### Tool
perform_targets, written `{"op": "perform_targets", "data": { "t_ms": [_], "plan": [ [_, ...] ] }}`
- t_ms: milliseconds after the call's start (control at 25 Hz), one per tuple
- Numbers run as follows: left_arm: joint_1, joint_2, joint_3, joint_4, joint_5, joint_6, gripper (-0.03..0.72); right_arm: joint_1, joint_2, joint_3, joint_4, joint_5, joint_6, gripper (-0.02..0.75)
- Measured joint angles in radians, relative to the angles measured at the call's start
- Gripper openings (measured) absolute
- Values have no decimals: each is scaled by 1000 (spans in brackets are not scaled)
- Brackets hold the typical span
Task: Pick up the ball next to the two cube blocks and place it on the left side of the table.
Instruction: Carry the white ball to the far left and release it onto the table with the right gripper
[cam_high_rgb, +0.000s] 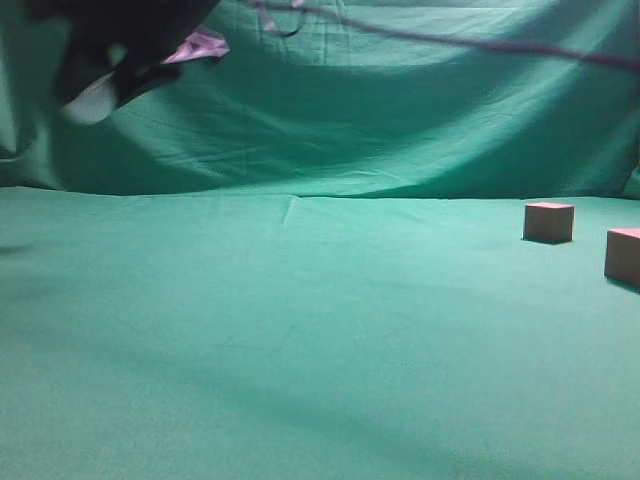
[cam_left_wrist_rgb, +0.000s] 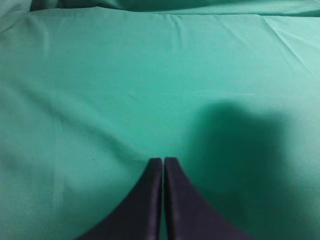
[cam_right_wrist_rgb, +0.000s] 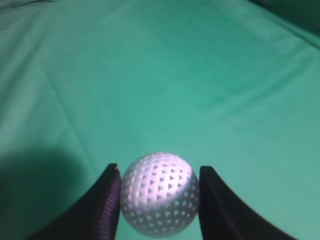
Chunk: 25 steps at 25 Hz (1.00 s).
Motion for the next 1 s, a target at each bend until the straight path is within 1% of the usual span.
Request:
{"op": "perform_targets", "data": {
  "t_ms": [80, 240, 320, 400, 600, 640, 720, 840, 880, 960, 1000],
  "plan": [
    [0, 0, 0, 0, 0, 0, 0, 37, 98, -102, 2, -12, -10, 323],
    [0, 0, 0, 0, 0, 0, 0, 81, 238, -222, 6, -60, -32, 323],
    [0, 0, 0, 0, 0, 0, 0, 86, 260, -235, 8, -79, -33, 323],
    [0, 0, 0, 0, 0, 0, 0, 92, 299, -249, 14, -129, -39, 323],
    [0, 0, 0, 0, 0, 0, 0, 93, 331, -251, 22, -157, -41, 323],
    [0, 0, 0, 0, 0, 0, 0, 93, 334, -251, 22, -159, -42, 381],
    [0, 0, 0, 0, 0, 0, 0, 93, 337, -251, 22, -159, -42, 468],
    [0, 0, 0, 0, 0, 0, 0, 93, 326, -257, 22, -148, -42, 562],
    [0, 0, 0, 0, 0, 0, 0, 90, 315, -264, 22, -132, -42, 546],
    [0, 0, 0, 0, 0, 0, 0, 74, 274, -278, 20, -45, -42, 546],
    [0, 0, 0, 0, 0, 0, 0, 62, 242, -280, 18, 17, -42, 505]
  ]
}}
